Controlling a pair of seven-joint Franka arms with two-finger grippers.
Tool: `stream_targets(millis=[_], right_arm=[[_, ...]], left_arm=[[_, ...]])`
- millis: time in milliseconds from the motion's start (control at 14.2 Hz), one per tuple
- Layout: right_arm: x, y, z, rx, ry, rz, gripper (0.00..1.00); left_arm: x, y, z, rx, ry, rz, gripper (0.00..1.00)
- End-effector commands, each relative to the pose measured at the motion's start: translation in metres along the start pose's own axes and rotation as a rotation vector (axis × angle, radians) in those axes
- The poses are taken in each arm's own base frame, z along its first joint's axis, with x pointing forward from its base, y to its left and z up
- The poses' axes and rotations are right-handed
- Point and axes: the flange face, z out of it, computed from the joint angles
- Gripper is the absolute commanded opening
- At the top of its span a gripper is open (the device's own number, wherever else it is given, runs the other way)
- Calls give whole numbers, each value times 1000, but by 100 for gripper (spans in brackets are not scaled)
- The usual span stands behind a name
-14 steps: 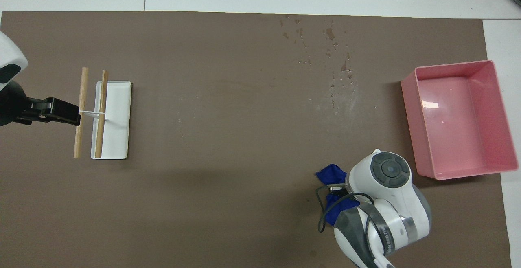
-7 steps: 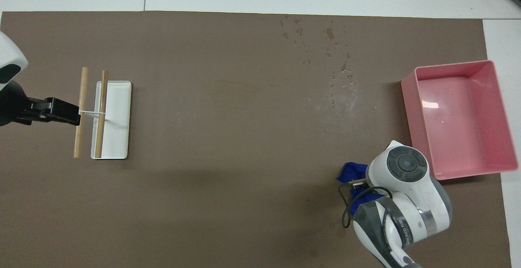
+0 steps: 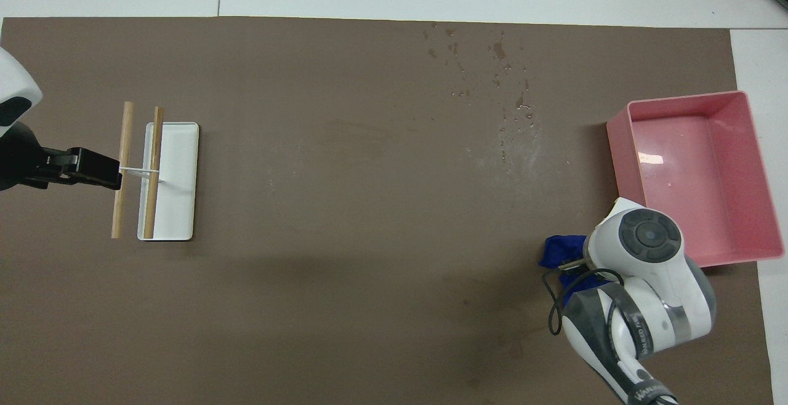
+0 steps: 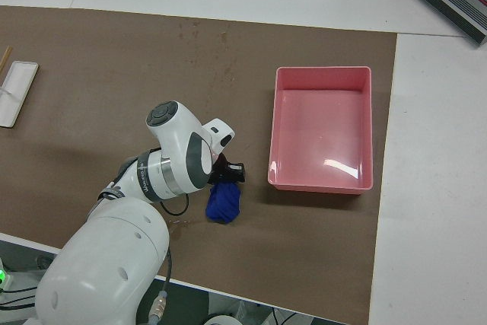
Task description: Wipe water with towel using both arms
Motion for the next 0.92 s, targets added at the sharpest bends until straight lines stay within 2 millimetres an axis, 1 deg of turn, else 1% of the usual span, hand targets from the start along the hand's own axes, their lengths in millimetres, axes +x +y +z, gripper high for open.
stream_targets(millis=[0,71,353,494,565,706,847], right_arm=[[26,25,-10,-19,30,-62,0],[29,30,-13,-19,36,-57,0],[32,30,-16,-21,32,-47,0],[37,32,-23,-24,32,-48,0],[40,34,-32,-28,28,-45,0],[44,36,-41,-33,26,-49,0],[43,40,-40,-33,28,-57,0]], left_arm=[[-5,-3,-2,12,-8,-2,100],[-5,-3,-2,12,-8,-2,100],[-5,-3,-2,12,-8,-2,100],[-5,-3,-2,12,-6,-2,100],[-5,-3,-2,12,-9,-2,100],[-5,-3,-2,12,-8,-2,100],[-5,-3,-2,13,-8,-2,100]])
